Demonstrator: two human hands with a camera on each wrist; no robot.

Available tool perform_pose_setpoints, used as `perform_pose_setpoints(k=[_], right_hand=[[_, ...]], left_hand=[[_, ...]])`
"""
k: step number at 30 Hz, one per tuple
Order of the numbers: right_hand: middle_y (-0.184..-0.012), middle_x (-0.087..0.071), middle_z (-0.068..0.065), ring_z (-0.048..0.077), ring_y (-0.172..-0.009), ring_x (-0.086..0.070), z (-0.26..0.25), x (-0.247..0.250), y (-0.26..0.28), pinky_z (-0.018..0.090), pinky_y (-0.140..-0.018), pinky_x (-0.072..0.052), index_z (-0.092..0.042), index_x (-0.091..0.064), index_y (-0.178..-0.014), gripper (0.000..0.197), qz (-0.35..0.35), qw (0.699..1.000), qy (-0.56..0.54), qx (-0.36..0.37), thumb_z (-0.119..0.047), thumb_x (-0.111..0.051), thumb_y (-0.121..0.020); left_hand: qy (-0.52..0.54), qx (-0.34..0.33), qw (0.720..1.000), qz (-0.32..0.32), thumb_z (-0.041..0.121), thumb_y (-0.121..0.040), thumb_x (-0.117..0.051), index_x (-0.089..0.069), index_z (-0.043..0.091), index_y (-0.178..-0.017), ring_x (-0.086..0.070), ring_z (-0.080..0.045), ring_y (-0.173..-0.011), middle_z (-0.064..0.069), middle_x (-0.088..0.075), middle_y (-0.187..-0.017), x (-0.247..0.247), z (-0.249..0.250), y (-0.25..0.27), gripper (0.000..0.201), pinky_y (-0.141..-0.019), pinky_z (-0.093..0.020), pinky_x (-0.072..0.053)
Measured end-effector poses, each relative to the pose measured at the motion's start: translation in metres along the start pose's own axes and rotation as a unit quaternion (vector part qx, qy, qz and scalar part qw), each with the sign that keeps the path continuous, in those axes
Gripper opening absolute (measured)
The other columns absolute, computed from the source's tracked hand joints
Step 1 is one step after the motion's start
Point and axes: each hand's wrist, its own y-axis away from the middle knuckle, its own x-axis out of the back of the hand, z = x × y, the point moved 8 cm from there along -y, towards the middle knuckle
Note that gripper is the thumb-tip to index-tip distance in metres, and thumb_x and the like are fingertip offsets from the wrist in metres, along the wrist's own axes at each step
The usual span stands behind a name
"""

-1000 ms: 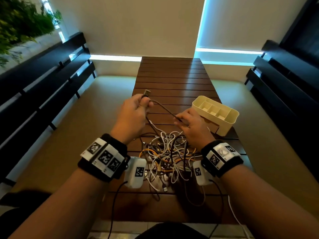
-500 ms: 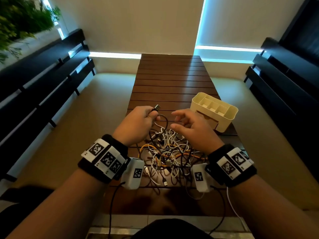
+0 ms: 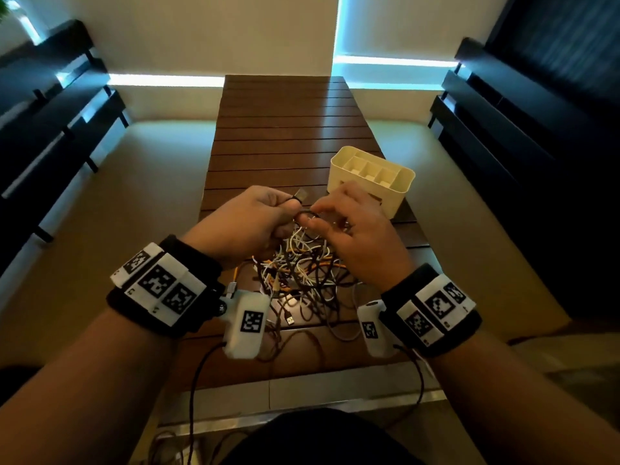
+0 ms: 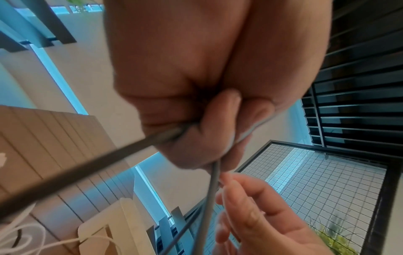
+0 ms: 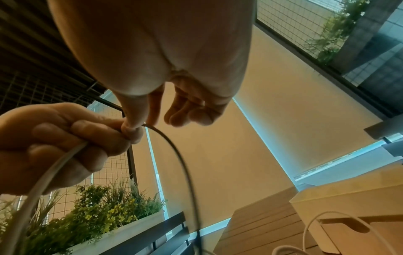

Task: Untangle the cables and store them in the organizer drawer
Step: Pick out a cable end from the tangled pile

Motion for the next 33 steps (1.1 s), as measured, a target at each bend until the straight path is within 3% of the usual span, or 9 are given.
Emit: perform_pose_setpoints(k=[5,9,14,17,21,23,26,29,33], right_hand=[[-0.090,-0.062,-0.015,0.001,-0.083,-0.061,0.000,-0.011,0.012,0.015,-0.071,-0.050,-0.017,-0.068,-0.110,0.019,-0.053,0.997,-0.052,-0.024,-0.022,-0.069,-0.092],[-0.093,-0.064,-0.010,0.007,-0.084,-0.063,0.006,-0.030,0.021,0.026,-0.073,-0.055,-0.022,-0.068,-0.106,0.014,-0.130,0.987,-0.054,-0.071,-0.024,-0.068,-0.092],[-0.091,-0.062,-0.007,0.010,-0.083,-0.060,0.001,-0.041,0.024,0.028,-0.074,-0.052,-0.025,-0.064,-0.094,0.001,-0.227,0.967,-0.027,-0.109,-0.024,-0.064,-0.094],[-0.091,-0.066,-0.007,0.008,-0.084,-0.062,0.010,-0.058,0.044,0.028,-0.079,-0.050,-0.029,-0.064,-0.087,0.011,-0.355,0.915,-0.043,-0.186,-0.022,-0.061,-0.095],[-0.081,-0.066,0.001,0.011,-0.068,-0.060,0.018,-0.079,0.092,0.025,-0.068,-0.047,-0.013,-0.067,-0.092,0.010,-0.540,0.786,-0.097,-0.283,-0.013,-0.058,-0.096],[-0.081,-0.072,0.000,0.011,-0.069,-0.066,0.030,-0.084,0.107,0.029,-0.075,-0.052,-0.008,-0.067,-0.100,0.016,-0.591,0.751,-0.023,-0.294,-0.022,-0.060,-0.096],[-0.092,-0.077,0.000,0.015,-0.086,-0.072,0.051,-0.087,0.110,0.038,-0.090,-0.054,-0.017,-0.069,-0.105,0.026,-0.608,0.725,0.125,-0.298,-0.039,-0.063,-0.093],[-0.097,-0.072,-0.002,0.012,-0.090,-0.065,0.049,-0.088,0.088,0.028,-0.078,-0.047,-0.018,-0.068,-0.109,0.033,-0.568,0.763,0.195,-0.239,-0.047,-0.058,-0.095],[-0.097,-0.071,-0.004,0.007,-0.084,-0.067,0.030,-0.101,0.056,0.024,-0.076,-0.055,-0.020,-0.065,-0.113,0.020,-0.418,0.874,-0.042,-0.246,-0.030,-0.060,-0.097]], left_hand=[[0.019,0.022,0.999,-0.017,0.021,-0.106,-0.040,-0.062,-0.003,-0.103,-0.031,-0.008,-0.034,-0.005,-0.050,-0.056,-0.002,-0.014,0.010,0.033,-0.032,-0.019,-0.028],[-0.017,0.061,0.998,-0.013,0.021,-0.106,-0.042,-0.063,0.004,-0.097,-0.038,-0.008,-0.035,-0.008,-0.058,-0.061,-0.003,-0.029,0.018,0.029,-0.033,-0.020,-0.035],[-0.020,0.087,0.996,0.005,0.021,-0.106,-0.042,-0.062,0.000,-0.103,-0.041,-0.008,-0.037,-0.012,-0.067,-0.070,-0.001,-0.039,0.028,0.030,-0.034,-0.021,-0.042],[-0.083,0.058,0.991,0.084,0.023,-0.106,-0.042,-0.065,0.002,-0.100,-0.049,-0.009,-0.042,-0.013,-0.073,-0.086,0.014,-0.034,0.030,0.032,-0.039,-0.023,-0.047],[-0.029,0.015,0.984,0.176,0.025,-0.107,-0.041,-0.066,0.008,-0.100,-0.049,-0.008,-0.043,-0.008,-0.074,-0.080,0.040,-0.027,0.034,0.031,-0.042,-0.024,-0.048],[-0.008,-0.001,0.980,0.201,0.028,-0.107,-0.041,-0.066,0.010,-0.102,-0.050,-0.010,-0.044,-0.008,-0.073,-0.078,0.050,-0.025,0.035,0.031,-0.046,-0.026,-0.049],[0.000,-0.018,0.973,0.229,0.030,-0.107,-0.040,-0.066,0.013,-0.106,-0.050,-0.012,-0.046,-0.009,-0.070,-0.073,0.057,-0.026,0.035,0.031,-0.048,-0.027,-0.048],[-0.014,-0.028,0.970,0.243,0.030,-0.107,-0.039,-0.067,0.014,-0.106,-0.045,-0.012,-0.047,-0.001,-0.057,-0.062,0.061,-0.029,0.035,0.032,-0.048,-0.025,-0.042],[0.018,-0.007,0.971,0.239,0.027,-0.108,-0.038,-0.068,0.011,-0.101,-0.039,-0.009,-0.047,0.002,-0.045,-0.060,0.057,-0.043,0.034,0.035,-0.046,-0.024,-0.039]])
